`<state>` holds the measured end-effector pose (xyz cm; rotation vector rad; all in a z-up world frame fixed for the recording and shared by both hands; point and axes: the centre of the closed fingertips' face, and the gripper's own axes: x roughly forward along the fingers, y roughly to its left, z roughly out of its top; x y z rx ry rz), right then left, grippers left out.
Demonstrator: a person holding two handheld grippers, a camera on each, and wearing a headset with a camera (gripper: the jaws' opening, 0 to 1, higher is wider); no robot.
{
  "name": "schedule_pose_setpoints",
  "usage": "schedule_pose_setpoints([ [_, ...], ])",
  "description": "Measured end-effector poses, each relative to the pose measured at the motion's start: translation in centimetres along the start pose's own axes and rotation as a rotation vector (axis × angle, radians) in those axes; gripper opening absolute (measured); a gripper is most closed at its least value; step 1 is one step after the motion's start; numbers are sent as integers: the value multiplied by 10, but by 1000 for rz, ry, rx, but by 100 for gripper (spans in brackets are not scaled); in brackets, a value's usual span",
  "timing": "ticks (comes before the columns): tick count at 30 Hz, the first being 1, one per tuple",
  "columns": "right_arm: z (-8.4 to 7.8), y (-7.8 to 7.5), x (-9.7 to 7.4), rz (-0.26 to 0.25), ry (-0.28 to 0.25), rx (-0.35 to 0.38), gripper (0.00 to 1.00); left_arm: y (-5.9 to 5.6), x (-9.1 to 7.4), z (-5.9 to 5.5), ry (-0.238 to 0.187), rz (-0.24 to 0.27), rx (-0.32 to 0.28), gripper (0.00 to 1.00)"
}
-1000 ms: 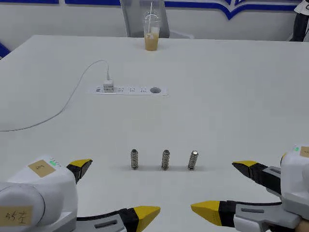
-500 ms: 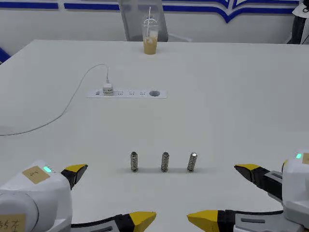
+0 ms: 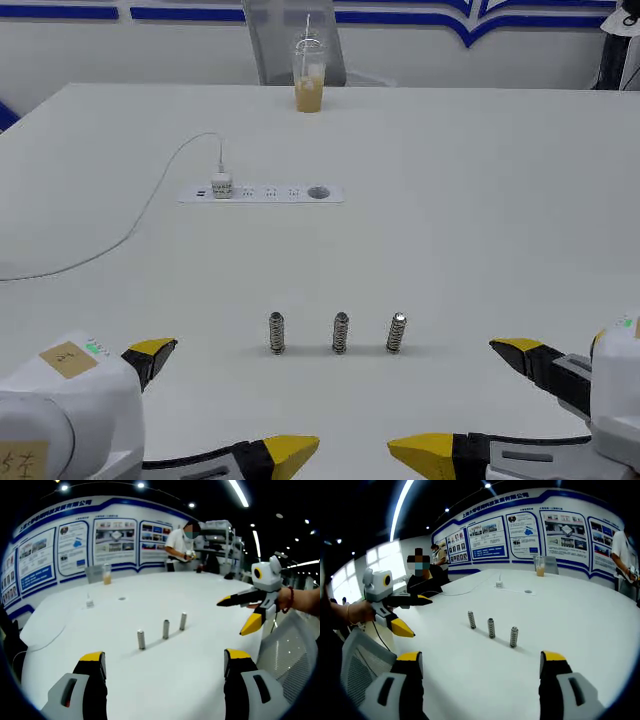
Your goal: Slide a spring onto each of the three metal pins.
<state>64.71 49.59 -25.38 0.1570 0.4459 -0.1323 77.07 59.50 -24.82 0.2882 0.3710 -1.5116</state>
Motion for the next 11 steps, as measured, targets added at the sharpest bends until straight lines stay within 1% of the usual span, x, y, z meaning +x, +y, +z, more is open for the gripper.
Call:
schedule_pose_setpoints([
  [2,0,0,0,1,-3,-3,99,1,0,0,3,2,2,100],
  [6,0,-1,-1,-14,8,-30,99,0,0,-1,9,2,4,100],
  [11,3,-2,-2,-17,-6,-20,98,0,0,-2,11,2,6,100],
])
